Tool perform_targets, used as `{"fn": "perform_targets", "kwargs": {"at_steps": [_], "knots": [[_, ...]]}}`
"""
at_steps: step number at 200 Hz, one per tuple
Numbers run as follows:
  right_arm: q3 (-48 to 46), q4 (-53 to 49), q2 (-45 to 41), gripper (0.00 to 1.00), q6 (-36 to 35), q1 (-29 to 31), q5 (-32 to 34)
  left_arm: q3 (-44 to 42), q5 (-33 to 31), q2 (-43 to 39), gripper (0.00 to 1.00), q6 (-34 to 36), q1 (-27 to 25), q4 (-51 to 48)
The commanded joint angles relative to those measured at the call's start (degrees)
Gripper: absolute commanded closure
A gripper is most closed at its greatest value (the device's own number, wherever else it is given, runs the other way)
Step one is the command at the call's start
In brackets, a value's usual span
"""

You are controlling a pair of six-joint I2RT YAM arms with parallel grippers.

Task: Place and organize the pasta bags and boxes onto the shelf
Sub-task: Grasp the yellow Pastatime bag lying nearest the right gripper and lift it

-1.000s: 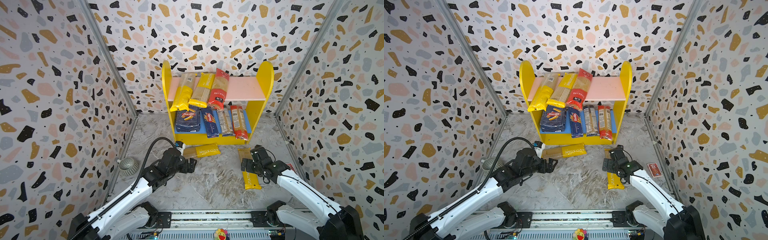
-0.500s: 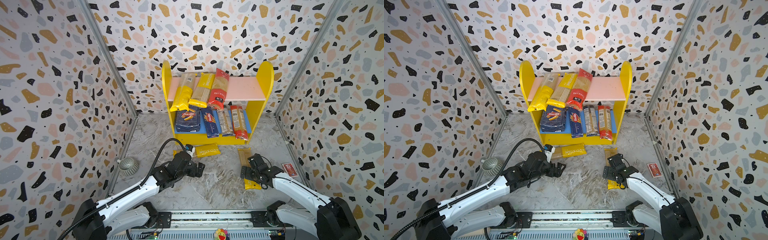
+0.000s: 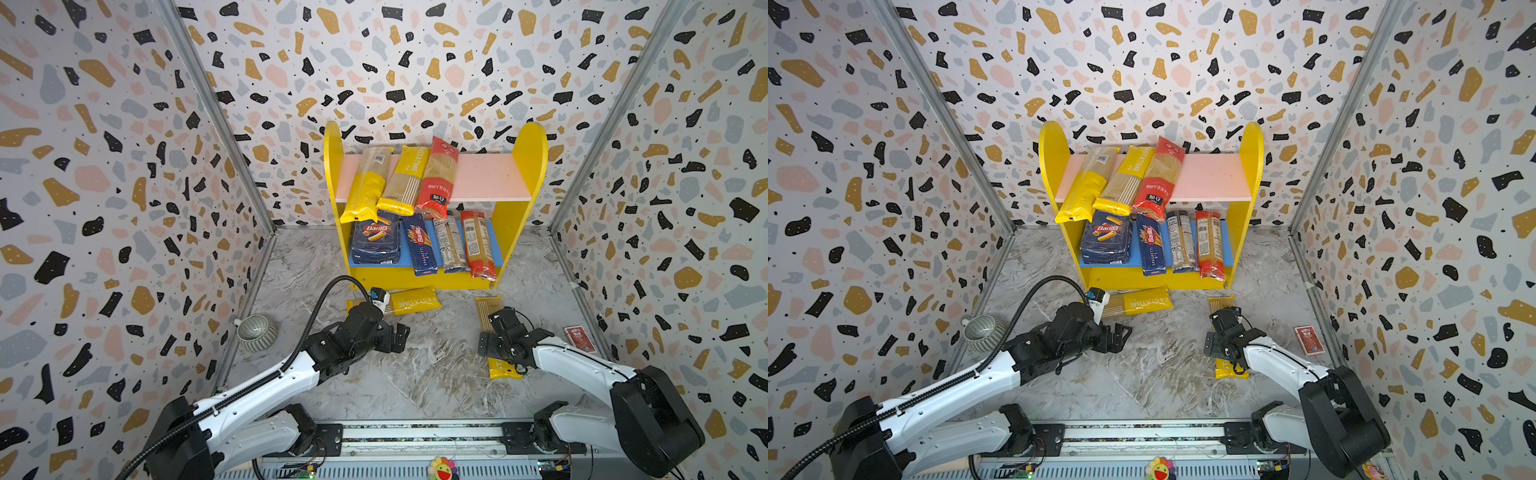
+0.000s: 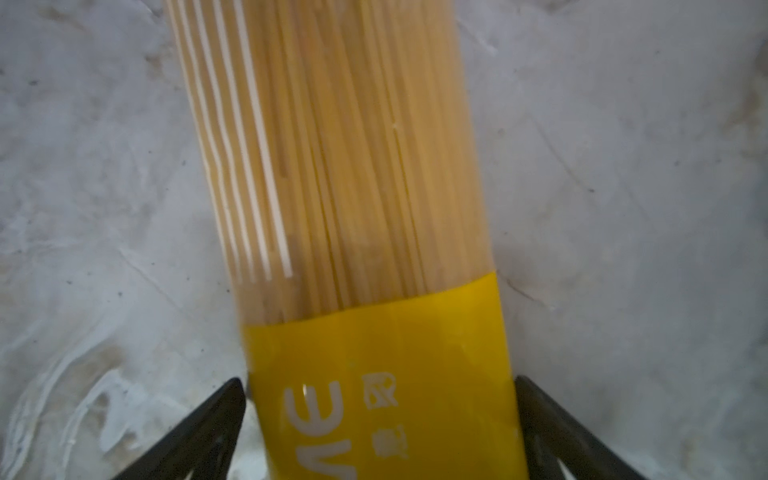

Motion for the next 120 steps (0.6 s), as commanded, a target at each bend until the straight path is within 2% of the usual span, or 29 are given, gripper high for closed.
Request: {"fn": "perform_targets", "kwargs": {"at_steps": [1, 27, 51, 90, 120], "knots": [[-1.2, 0.6, 2.9, 0.00, 0.1, 0.5, -3.0, -1.4, -0.5, -0.2, 0.00, 0.3, -0.2, 2.2], [-1.9, 2.1, 4.4, 0.06, 0.3, 0.6, -4.9, -2.6, -0.3, -0.7, 0.01, 0.0, -0.2, 2.8], [-2.6, 3.4, 5.9, 0.20, 0.5, 1.1, -6.8, -3.5, -0.1, -1.3, 0.00, -0.4, -0.2, 3.3], [-2.8, 3.9, 7.8, 0.59, 0.5, 2.4, -7.9, -4.6, 0.1, -3.0, 0.00, -0.9, -0.3, 3.6], [-2.9, 4.2, 7.4, 0.73, 0.4, 2.8, -10.3, -5.2, 0.1, -4.2, 0.00, -1.2, -0.4, 3.2]]}}
